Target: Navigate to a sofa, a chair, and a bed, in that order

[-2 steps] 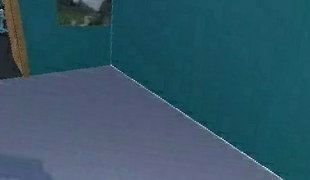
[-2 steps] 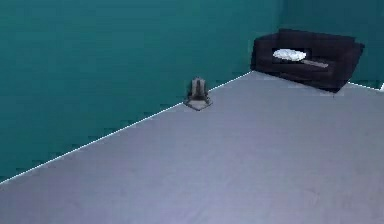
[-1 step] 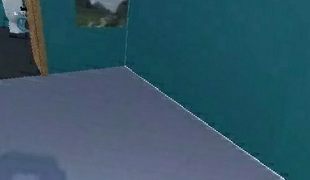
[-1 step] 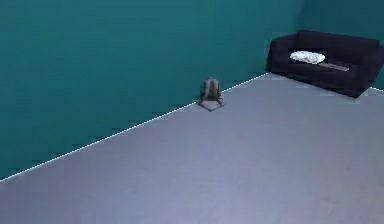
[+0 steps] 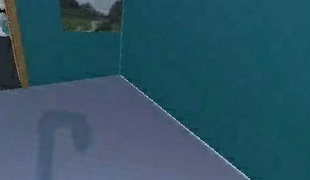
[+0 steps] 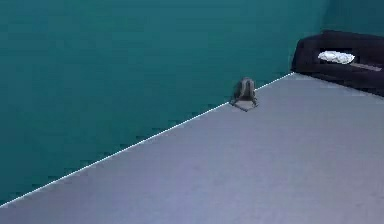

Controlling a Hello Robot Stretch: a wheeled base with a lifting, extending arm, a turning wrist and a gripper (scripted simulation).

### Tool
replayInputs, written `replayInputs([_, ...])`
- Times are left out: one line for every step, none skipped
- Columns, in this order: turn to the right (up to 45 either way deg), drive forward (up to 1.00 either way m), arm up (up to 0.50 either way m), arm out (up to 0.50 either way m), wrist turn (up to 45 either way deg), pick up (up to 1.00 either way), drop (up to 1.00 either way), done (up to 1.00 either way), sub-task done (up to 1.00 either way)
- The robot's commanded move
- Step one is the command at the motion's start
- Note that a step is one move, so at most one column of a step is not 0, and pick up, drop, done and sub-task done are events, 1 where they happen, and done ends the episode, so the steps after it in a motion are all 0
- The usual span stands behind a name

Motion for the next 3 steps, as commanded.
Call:
replayInputs([-36.0,0.00,0.00,0.00,0.0,0.00,0.00,0.00,0.00])
replayInputs([0.0,0.70,0.00,0.00,0.0,0.00,0.00,0.00,0.00])
replayInputs([-18.0,0.00,0.00,0.00,0.0,0.00,0.00,0.00,0.00])
